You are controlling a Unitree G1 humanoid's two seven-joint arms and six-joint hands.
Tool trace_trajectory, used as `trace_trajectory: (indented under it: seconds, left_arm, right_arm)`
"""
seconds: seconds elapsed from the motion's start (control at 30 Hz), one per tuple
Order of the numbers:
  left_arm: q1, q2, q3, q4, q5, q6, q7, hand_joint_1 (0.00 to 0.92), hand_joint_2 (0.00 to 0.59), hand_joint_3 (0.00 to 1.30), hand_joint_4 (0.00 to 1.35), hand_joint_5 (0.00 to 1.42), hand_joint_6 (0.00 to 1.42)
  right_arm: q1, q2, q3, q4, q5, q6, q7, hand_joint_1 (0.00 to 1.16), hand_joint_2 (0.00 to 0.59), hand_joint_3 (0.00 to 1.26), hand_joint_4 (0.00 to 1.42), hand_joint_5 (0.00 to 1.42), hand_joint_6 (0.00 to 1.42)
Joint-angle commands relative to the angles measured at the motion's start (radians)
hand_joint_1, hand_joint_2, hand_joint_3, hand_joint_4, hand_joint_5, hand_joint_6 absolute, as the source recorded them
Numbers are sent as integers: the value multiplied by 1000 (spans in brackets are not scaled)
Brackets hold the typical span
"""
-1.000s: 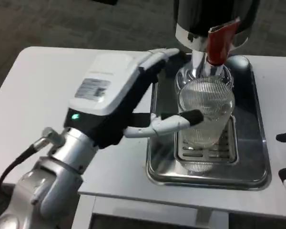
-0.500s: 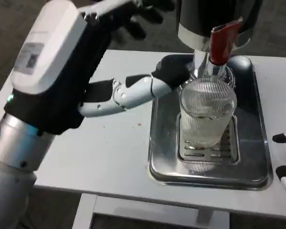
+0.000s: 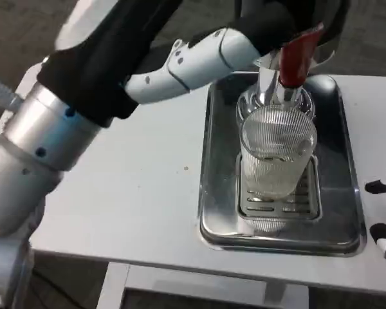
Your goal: Grasp the cup under the faucet to collect the drink, then remove the cup.
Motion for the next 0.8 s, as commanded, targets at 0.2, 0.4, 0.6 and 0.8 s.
trace_trajectory:
  seconds: [0.2, 0.4, 0.6, 0.8]
  left_arm:
    - [-56, -37, -44, 34, -94, 127, -56, 0, 149, 228, 215, 349, 338]
    - [-61, -38, -69, 27, -103, 190, -83, 0, 145, 224, 209, 337, 321]
    - [-44, -42, -78, 25, -103, 226, -84, 0, 145, 218, 192, 320, 305]
    - [-22, -38, -101, 42, -100, 248, -110, 0, 145, 209, 179, 310, 294]
  right_arm:
    - [32, 7, -28, -17, 22, -25, -8, 385, 476, 215, 62, 50, 113]
    - [49, 11, -42, -19, 37, -37, -10, 388, 476, 217, 64, 50, 113]
    - [57, 12, -50, -20, 50, -44, -12, 385, 481, 219, 69, 50, 113]
    - [63, 14, -55, -20, 59, -51, -12, 381, 484, 219, 74, 50, 113]
